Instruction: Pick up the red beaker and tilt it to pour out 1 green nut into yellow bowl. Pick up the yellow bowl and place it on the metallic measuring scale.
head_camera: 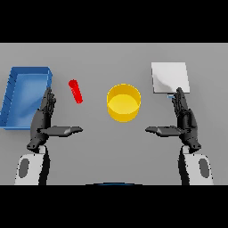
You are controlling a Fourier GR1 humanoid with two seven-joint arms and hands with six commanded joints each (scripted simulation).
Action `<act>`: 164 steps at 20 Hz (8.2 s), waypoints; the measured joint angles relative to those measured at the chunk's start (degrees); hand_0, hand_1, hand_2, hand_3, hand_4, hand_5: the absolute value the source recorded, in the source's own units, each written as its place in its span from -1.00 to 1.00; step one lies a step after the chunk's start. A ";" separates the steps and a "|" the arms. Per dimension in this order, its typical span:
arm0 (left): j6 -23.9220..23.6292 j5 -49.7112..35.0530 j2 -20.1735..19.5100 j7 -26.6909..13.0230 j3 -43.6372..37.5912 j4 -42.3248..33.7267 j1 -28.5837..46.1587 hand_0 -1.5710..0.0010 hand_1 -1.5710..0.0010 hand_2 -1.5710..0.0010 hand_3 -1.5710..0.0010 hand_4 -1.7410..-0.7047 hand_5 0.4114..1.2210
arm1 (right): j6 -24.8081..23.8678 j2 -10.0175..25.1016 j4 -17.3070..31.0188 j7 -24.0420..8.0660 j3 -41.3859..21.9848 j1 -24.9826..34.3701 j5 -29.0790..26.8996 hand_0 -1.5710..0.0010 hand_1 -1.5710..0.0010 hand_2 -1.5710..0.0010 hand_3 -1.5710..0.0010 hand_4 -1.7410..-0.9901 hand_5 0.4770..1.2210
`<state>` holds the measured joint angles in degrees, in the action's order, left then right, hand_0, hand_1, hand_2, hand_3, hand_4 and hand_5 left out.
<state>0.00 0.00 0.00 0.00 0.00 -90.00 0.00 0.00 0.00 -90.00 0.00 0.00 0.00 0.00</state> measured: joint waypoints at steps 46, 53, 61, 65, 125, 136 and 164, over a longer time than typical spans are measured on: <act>-1.32 9.32 -2.65 8.75 -2.60 37.39 -28.82 1.00 1.00 1.00 1.00 -0.22 -0.29 | -3.01 4.38 -6.50 5.11 -5.12 -4.87 12.68 1.00 1.00 1.00 1.00 0.27 -0.56; -4.75 8.26 -0.86 10.37 -5.72 44.09 -32.79 -0.08 -0.11 -0.15 -0.07 -0.61 0.45 | -3.14 4.74 -6.31 5.66 -4.83 -4.93 12.80 1.00 1.00 1.00 1.00 0.29 -0.55; -5.20 10.07 -0.66 9.03 -3.76 43.37 -32.83 -0.84 -0.85 -0.86 -0.80 -0.71 0.83 | -2.98 4.60 -5.87 4.20 -4.42 -4.34 12.09 1.00 1.00 1.00 1.00 0.29 -0.55; -6.53 6.99 -0.05 11.91 -4.82 41.01 -33.09 -0.94 -0.94 -0.94 -0.92 -0.88 0.76 | -3.19 4.45 -6.48 5.29 -4.97 -4.94 12.81 1.00 1.00 1.00 1.00 0.29 -0.55; 16.09 64.06 -11.66 3.08 75.68 51.51 -77.80 -1.00 -1.00 -1.00 -1.00 -0.99 1.00 | -5.38 2.86 -5.44 5.35 -4.91 -5.00 14.20 1.00 1.00 1.00 1.00 0.41 -0.69; 11.23 55.68 -18.50 6.67 67.99 60.76 -93.33 -1.00 -1.00 -0.93 -0.65 -0.94 1.00 | -5.39 2.07 -5.03 6.13 -5.16 -4.77 13.76 1.00 1.00 1.00 1.00 0.49 -0.69; -26.90 -6.51 -47.38 -30.12 34.22 31.79 -41.61 -1.00 -1.00 -1.00 -0.88 -1.00 1.00 | -2.39 4.75 -3.14 7.93 -5.85 -3.28 13.51 1.00 1.00 1.00 1.00 0.40 -0.50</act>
<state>-26.90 -6.51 -47.38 -30.12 34.22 -58.21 -41.61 -2.39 4.75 -93.14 7.93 -5.85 -3.28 13.51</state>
